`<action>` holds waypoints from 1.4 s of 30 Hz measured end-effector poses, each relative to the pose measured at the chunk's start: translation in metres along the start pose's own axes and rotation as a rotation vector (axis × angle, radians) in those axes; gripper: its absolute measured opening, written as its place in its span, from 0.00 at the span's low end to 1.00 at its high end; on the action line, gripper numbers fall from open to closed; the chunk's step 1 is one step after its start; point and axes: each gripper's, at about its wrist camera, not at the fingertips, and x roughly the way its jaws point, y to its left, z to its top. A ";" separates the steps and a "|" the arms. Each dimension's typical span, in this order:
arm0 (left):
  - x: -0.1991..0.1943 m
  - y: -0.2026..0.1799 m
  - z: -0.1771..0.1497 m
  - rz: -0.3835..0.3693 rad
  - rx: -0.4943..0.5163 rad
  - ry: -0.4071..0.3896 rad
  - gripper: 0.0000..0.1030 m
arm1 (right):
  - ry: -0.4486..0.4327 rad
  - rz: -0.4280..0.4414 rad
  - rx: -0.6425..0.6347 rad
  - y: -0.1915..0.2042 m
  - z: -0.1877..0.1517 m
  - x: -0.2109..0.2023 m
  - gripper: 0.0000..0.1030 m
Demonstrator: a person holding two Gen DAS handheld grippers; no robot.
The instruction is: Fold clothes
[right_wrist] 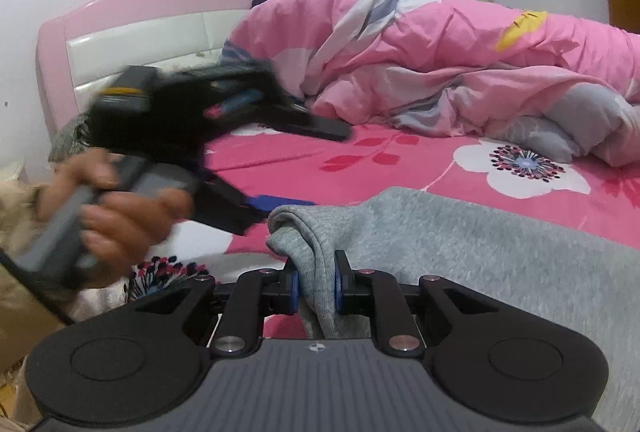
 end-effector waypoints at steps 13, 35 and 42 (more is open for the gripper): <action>0.061 -0.041 0.005 0.097 0.136 0.097 0.14 | -0.148 -0.045 0.073 -0.018 0.001 -0.038 0.15; 0.239 -0.266 -0.152 0.032 0.624 0.362 0.10 | -0.507 -0.408 0.458 -0.146 -0.081 -0.223 0.14; 0.291 -0.249 -0.203 0.103 0.679 0.507 0.21 | -0.457 -0.444 0.754 -0.193 -0.142 -0.241 0.14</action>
